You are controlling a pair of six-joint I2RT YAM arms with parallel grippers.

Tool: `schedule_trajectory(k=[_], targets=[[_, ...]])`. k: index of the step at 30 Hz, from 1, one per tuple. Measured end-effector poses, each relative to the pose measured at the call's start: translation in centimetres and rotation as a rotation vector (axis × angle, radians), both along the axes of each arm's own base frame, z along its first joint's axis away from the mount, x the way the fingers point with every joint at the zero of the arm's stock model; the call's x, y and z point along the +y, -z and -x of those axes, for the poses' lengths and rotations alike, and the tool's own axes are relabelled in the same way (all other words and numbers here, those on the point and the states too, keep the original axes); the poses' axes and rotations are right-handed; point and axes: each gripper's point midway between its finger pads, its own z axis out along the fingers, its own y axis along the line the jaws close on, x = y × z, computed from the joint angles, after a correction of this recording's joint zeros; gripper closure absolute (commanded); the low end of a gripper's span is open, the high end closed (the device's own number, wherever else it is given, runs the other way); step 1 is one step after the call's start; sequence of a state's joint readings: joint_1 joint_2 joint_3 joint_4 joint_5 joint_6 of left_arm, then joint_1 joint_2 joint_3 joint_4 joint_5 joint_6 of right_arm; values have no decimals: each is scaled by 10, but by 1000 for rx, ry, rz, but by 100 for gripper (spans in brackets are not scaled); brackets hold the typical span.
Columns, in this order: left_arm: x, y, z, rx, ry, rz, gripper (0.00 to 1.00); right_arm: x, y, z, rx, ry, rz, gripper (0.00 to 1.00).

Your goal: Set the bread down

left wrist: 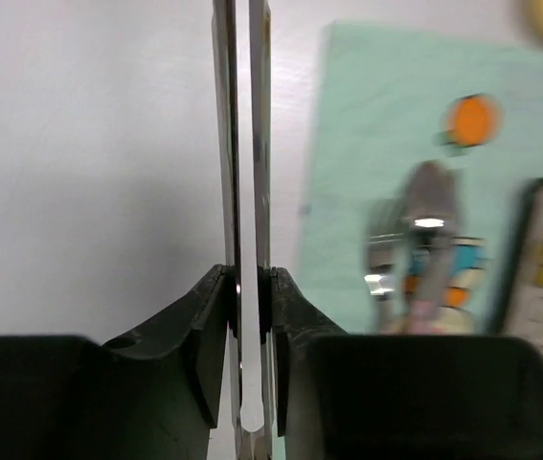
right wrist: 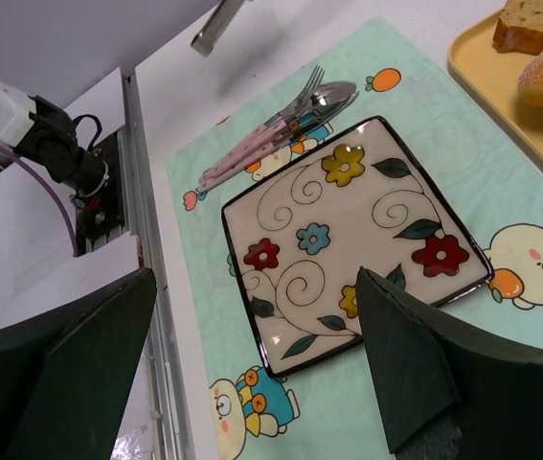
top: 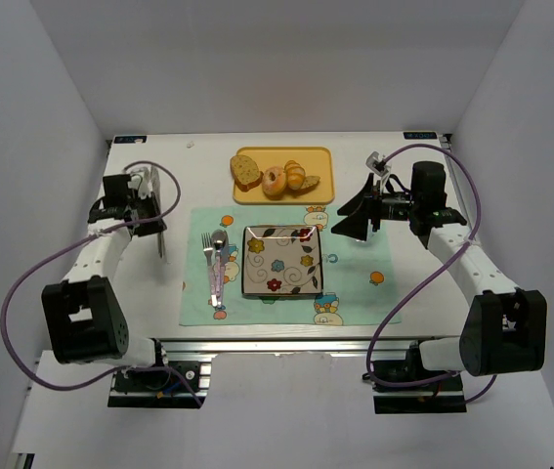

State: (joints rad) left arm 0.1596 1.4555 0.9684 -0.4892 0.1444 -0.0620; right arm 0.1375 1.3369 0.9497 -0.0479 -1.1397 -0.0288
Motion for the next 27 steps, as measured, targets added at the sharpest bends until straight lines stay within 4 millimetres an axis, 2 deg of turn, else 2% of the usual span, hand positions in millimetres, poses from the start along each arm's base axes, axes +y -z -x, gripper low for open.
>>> schedule_trajectory(k=[4,8,19,23,27], targets=[[-49,-61,-19,-158,102,135,54,0,0,0,1,0,-1,11],[-92,-98,-20,-216,191,256,48,0,0,0,1,1,-1,11],[-177,-144,-17,-220,330,426,50,-6,-5,-2,-9,23,-5,11],[-221,-157,-17,-221,425,447,51,-11,-7,0,-16,39,-7,11],[-269,-153,-18,-189,541,421,52,-16,-9,-3,-17,57,-8,11]])
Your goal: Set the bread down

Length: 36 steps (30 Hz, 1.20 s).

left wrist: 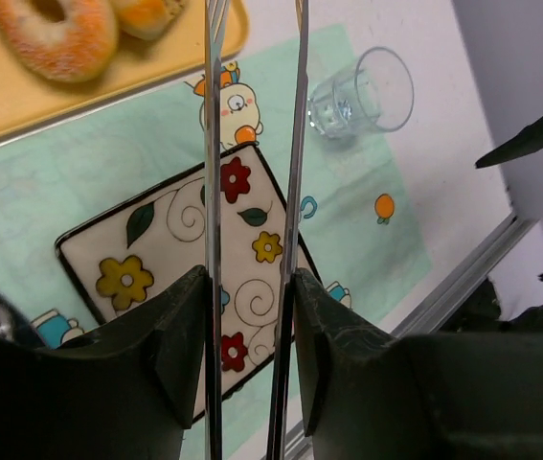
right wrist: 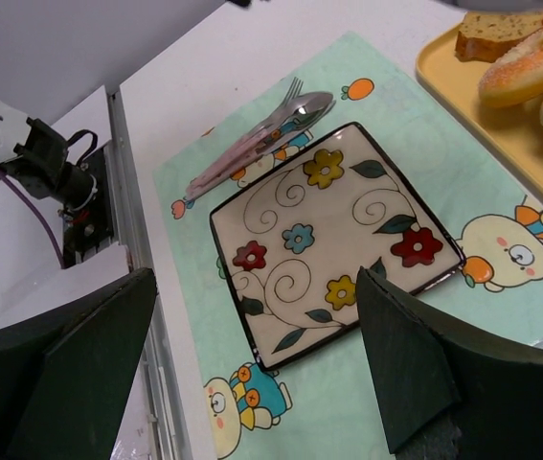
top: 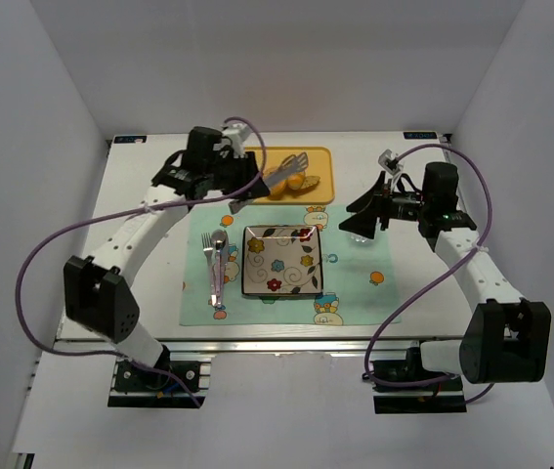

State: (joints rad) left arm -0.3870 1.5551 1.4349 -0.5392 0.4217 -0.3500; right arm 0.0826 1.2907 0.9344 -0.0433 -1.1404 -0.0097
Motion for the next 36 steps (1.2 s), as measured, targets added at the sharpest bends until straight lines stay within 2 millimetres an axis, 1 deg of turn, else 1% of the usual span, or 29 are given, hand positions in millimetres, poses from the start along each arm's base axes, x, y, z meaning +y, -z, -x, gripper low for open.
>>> schedule_trajectory(k=[2,6,8,10,12,14,16,18,20,22,25,29,31,33,36], targets=[[-21,8,-3,-4,48,-46,52,-4,-1,-2,-1,13,-1,11],[-48,33,-8,-22,111,-158,52,-20,-2,-9,6,57,-9,11],[-54,45,-12,-34,125,-212,52,-35,-4,-16,15,98,-17,11],[-55,53,-20,-52,124,-260,52,-49,-8,-22,16,136,-26,11],[-57,58,-31,-83,122,-306,51,-61,-13,-27,13,170,-34,11],[-59,57,-44,-127,119,-355,50,-71,-17,-30,5,193,-39,11],[-66,56,-57,-185,131,-408,48,-76,-18,-31,3,204,-41,11],[-77,56,-67,-241,150,-454,47,-78,-18,-31,5,206,-44,11],[-89,65,-69,-277,184,-503,46,-79,-18,-31,9,203,-49,11],[-94,79,-67,-287,214,-553,46,-80,-17,-30,17,201,-52,11],[-98,99,-64,-297,251,-632,46,-81,-16,-30,26,201,-54,11],[-89,117,-68,-309,252,-735,46,-82,-14,-30,37,200,-58,11],[-84,119,-71,-322,241,-779,45,-82,-12,-31,46,196,-62,11],[-80,117,-75,-344,226,-817,45,-82,-9,-31,55,193,-65,10],[-78,114,-79,-372,218,-847,45,-82,-7,-32,67,190,-67,11]])
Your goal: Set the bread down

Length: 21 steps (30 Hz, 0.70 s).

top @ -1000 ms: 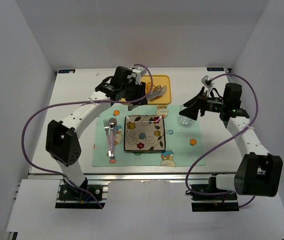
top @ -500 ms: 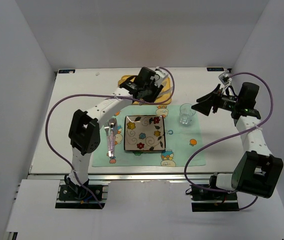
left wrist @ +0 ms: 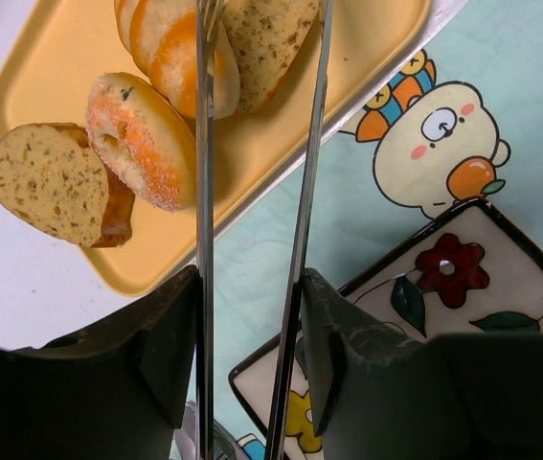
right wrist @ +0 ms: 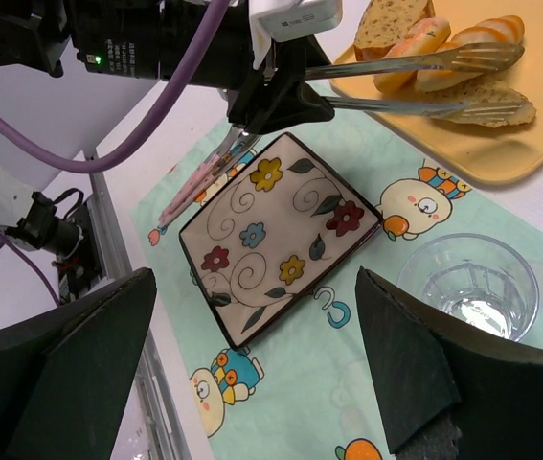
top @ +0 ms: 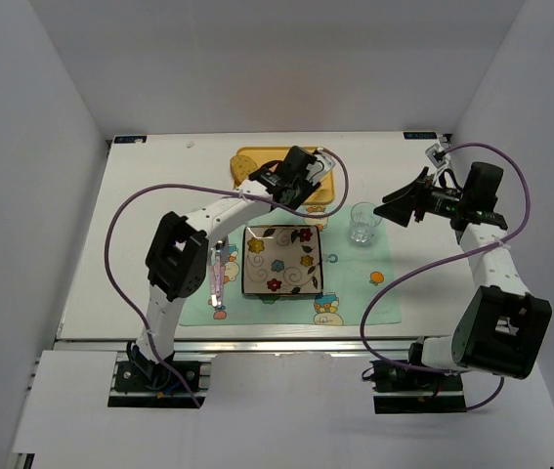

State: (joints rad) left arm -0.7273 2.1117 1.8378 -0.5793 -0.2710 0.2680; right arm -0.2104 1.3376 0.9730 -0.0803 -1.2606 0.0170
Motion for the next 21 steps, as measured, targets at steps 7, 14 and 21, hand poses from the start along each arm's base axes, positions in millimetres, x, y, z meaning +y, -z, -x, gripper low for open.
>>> schedule_trajectory(k=[7,14,21], targets=[[0,11,3,1,20,-38,46,0,3,-1,10,-1,-3,11],[-1,14,5,2,33,-48,46,-1,3,-2,11,1,-3,11],[7,29,11,5,28,-107,48,-1,4,-2,14,2,-4,10]])
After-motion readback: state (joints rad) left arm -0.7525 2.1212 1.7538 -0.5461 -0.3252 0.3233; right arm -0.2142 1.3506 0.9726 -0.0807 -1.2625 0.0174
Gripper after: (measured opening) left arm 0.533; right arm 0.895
